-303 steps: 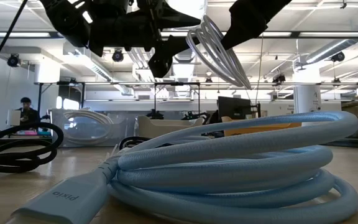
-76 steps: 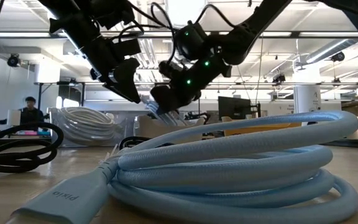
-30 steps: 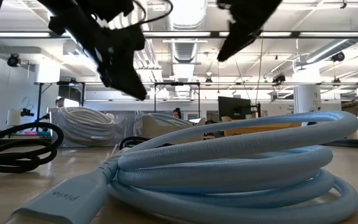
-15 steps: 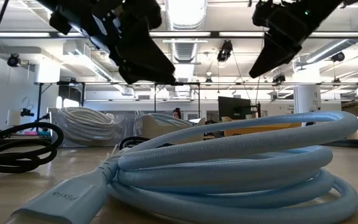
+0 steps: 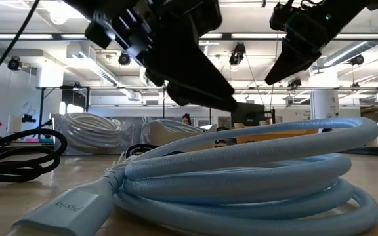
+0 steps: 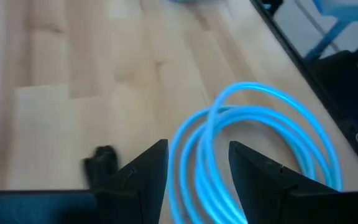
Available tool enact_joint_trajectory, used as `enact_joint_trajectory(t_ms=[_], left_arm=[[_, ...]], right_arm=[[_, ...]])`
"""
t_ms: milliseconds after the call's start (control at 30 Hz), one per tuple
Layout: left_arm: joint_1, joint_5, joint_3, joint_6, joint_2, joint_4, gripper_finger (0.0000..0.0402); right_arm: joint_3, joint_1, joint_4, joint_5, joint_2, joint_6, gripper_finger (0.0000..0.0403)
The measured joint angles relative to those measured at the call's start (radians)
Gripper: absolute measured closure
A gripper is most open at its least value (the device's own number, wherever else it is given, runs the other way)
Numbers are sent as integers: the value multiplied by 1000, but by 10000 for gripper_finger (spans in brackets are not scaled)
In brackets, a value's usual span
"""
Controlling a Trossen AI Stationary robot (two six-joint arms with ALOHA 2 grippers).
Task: Pick & Place USB Port
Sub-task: Put the left blue HDMI cable into the gray bin
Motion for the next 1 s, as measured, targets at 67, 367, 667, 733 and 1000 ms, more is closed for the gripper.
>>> enact_joint_trajectory(t_ms=[67,367,667,733,1000], left_arm=[[-6,16,18,1,31,0,227],[-25,8,44,-4,150,3,227],[-25,-83,42,21,196,20,233],[-25,-88,41,46,196,19,251],[-19,-92,36,97,167,21,383]], right_arm=[[0,0,0,0,0,0,278],[-4,0,0,0,0,0,278],[-40,0,1,0,0,0,278],[-48,0,0,0,0,0,278],[-50,0,2,0,0,0,278]])
